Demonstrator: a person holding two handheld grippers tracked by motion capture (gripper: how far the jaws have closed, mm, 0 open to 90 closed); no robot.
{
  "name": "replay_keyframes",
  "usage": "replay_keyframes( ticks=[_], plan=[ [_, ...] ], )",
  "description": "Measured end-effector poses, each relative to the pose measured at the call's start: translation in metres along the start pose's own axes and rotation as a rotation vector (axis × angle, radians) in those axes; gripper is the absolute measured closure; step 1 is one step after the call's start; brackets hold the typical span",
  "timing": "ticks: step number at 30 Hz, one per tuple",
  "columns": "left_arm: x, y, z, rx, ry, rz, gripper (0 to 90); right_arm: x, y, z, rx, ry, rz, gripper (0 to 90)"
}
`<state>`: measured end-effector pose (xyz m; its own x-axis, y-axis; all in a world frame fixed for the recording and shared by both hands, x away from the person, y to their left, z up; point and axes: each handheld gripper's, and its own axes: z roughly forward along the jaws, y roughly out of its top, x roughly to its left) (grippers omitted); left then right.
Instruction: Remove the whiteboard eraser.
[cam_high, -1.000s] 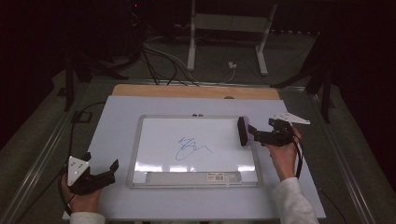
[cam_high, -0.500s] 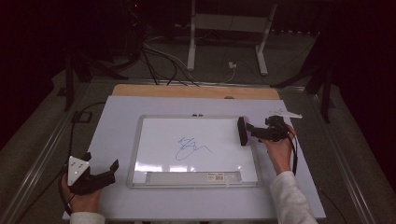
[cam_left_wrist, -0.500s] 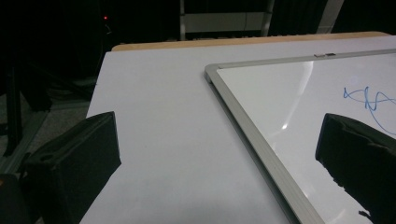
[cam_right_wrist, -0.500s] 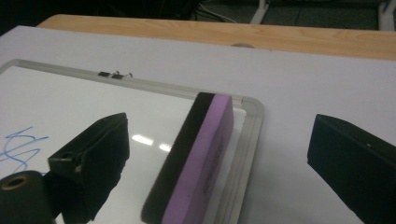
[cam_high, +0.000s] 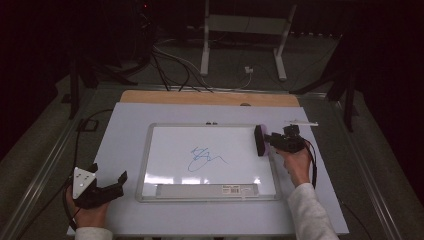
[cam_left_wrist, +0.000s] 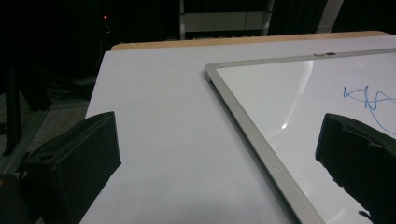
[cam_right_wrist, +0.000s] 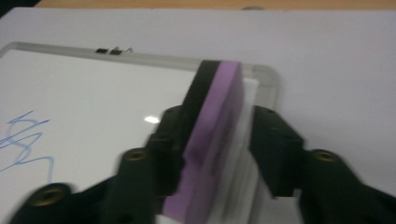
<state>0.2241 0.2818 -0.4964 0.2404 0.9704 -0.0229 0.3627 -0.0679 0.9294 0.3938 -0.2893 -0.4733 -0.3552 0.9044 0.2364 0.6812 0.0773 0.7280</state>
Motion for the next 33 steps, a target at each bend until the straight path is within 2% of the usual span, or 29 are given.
replay_keyframes(
  ticks=[3,5,9,10,14,19,24,27,30,33],
  plan=[
    [0.000,0.000,0.000,-0.001,-0.001,0.000,0.6,0.001,-0.001,0.003,0.026,0.012,0.003,65.3],
    [0.000,0.000,0.000,0.000,0.000,0.000,0.6,0.001,-0.002,0.005,0.035,0.030,0.037,66.2],
    [-0.001,0.000,0.000,0.000,-0.002,0.000,0.6,0.000,-0.002,0.008,0.051,0.052,0.066,56.3],
    [-0.001,0.000,0.000,0.001,-0.002,0.001,0.6,0.000,-0.002,0.008,0.051,0.052,0.066,56.3],
    [-0.001,0.000,0.000,0.001,-0.002,0.002,0.6,0.002,-0.003,0.015,0.071,0.084,0.112,44.8],
    [0.000,0.000,0.000,0.001,0.002,0.001,0.6,0.004,-0.004,0.022,0.084,0.109,0.140,41.1],
    [0.000,0.000,0.000,-0.001,-0.001,0.001,0.6,0.009,-0.006,0.029,0.126,0.107,0.123,39.7],
    [0.000,0.000,0.000,-0.002,-0.001,0.003,0.6,0.009,-0.007,0.030,0.125,0.108,0.130,40.3],
    [0.000,0.000,0.000,-0.001,-0.002,0.002,0.6,0.011,-0.006,0.029,0.122,0.094,0.114,40.6],
    [0.000,0.000,0.000,-0.001,-0.001,0.002,0.6,0.012,-0.005,0.024,0.095,0.091,0.108,40.8]
  ],
)
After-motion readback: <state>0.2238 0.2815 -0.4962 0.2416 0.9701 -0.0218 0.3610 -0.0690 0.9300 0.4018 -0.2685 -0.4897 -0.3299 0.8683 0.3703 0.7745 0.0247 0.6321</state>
